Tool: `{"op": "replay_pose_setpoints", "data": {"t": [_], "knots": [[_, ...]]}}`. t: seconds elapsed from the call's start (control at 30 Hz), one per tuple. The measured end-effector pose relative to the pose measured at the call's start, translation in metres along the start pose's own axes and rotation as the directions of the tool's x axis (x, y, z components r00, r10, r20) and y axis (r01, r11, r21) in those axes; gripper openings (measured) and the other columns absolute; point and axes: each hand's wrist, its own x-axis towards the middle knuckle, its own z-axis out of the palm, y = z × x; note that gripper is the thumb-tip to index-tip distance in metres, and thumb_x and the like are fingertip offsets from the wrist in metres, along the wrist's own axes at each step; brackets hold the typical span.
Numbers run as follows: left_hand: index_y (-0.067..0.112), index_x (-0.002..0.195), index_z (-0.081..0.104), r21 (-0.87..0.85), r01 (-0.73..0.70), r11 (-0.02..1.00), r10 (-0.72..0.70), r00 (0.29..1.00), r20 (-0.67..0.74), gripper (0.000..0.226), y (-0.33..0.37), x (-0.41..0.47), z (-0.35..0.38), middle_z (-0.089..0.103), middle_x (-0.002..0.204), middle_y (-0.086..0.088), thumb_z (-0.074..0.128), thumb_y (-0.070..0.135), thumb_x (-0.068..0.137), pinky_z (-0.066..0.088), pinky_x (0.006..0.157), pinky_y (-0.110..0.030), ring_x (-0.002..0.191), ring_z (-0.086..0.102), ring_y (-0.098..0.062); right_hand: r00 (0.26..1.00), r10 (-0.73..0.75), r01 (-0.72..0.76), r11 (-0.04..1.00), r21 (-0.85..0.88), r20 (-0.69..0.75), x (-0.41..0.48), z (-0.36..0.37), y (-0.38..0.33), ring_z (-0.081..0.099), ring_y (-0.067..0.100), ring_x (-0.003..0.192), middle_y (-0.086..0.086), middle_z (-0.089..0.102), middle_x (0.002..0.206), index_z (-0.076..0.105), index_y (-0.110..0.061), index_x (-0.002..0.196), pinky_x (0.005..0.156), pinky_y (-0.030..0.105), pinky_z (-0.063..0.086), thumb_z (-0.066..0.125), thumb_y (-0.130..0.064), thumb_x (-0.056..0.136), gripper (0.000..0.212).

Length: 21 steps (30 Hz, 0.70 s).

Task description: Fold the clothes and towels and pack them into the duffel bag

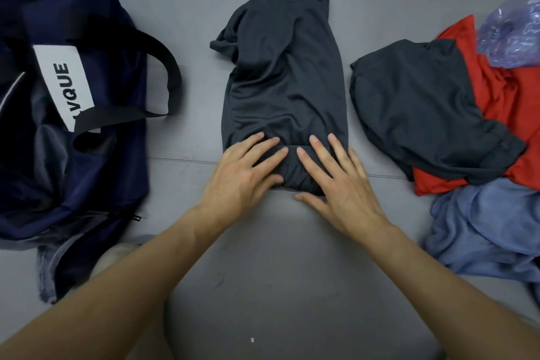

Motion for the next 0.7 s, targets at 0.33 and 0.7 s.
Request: {"op": "replay_pose_setpoints", "data": {"t": [0.33,0.7], "knots": [[0.02,0.134,0.063,-0.125,0.22,0.967,-0.214,0.975,0.059,0.051,0.002,0.012,-0.017,0.05,0.137,0.0,0.055,0.032,0.085,0.054,0.091,-0.041,0.121,0.051,-0.025,0.984,0.113,-0.087,0.98,0.179,-0.141,0.031,-0.03,-0.002,0.044,0.022,0.131,-0.005,0.061,0.124,0.073,-0.028,0.117,0.12,0.051,0.019,0.044,-0.059,0.094,0.049],[0.03,0.109,0.062,-0.368,0.624,0.69,-0.587,0.779,0.221,0.027,-0.007,0.032,-0.037,0.067,0.097,0.011,0.063,0.052,0.093,0.044,0.081,-0.029,0.092,0.059,-0.014,0.957,0.29,-0.27,0.879,0.392,0.01,0.036,-0.049,-0.003,0.062,0.023,0.101,-0.003,0.069,0.112,0.051,-0.033,0.133,0.08,0.032,0.043,0.064,-0.048,0.091,0.047]]}}
